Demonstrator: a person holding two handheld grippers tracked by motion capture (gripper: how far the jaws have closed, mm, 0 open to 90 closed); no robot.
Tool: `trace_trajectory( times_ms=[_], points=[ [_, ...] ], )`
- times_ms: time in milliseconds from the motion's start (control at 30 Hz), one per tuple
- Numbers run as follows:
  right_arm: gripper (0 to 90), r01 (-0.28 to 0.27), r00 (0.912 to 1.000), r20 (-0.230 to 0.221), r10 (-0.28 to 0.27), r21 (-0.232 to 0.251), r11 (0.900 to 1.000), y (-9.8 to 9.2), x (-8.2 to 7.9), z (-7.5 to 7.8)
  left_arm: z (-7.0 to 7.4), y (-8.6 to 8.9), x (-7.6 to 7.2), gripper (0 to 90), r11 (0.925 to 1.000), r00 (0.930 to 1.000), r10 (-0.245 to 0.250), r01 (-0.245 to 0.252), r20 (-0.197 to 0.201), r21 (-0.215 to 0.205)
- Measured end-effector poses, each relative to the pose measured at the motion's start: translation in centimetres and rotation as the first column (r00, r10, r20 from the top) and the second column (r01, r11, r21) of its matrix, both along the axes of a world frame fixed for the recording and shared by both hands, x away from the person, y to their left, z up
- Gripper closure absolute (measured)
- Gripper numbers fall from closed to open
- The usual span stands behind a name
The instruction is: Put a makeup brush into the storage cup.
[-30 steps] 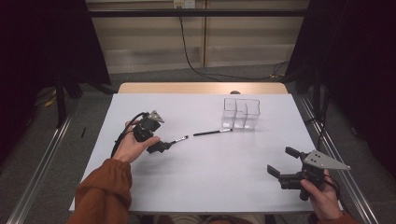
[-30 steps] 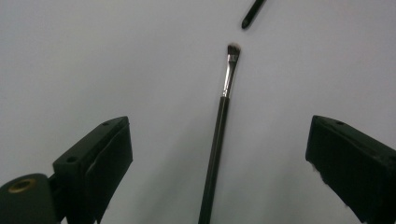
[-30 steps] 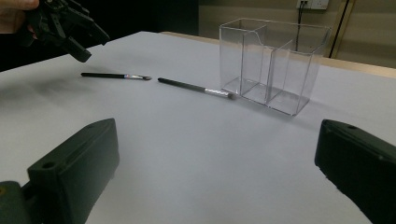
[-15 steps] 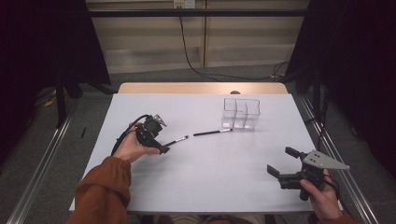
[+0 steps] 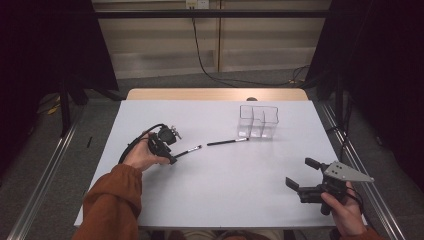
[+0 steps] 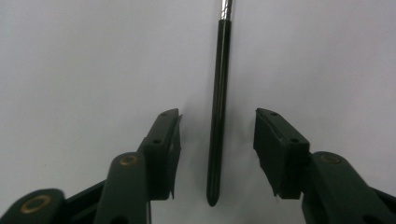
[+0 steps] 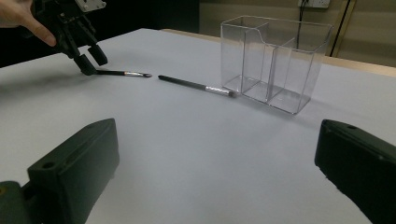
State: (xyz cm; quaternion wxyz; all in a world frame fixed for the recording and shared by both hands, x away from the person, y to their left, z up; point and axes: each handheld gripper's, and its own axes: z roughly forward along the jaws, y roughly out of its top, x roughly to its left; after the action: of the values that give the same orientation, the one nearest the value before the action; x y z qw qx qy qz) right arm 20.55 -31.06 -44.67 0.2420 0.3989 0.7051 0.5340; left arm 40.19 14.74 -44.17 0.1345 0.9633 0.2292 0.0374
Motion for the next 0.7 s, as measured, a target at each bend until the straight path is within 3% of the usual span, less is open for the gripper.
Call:
trace_trajectory(
  times_ms=[133,333,700],
  points=[
    [0.0,-0.004,1.0,0.001,0.004,-0.005,1.0,-0.01,0.05,-0.01,-0.24,-0.01,0.08,63.7,0.9998,0.9996,-0.014,0.014,-0.025,0.012],
    [0.0,-0.002,1.0,0.0,0.002,-0.004,1.0,0.0,0.04,-0.02,-0.6,0.35,0.62,67.9,0.9998,0.9977,0.006,-0.007,-0.067,-0.02],
    [0.0,-0.008,1.0,-0.004,0.008,-0.007,1.0,0.09,0.05,-0.05,-0.65,0.13,0.69,84.0,1.0,0.9976,0.001,-0.001,-0.069,-0.002]
  ],
)
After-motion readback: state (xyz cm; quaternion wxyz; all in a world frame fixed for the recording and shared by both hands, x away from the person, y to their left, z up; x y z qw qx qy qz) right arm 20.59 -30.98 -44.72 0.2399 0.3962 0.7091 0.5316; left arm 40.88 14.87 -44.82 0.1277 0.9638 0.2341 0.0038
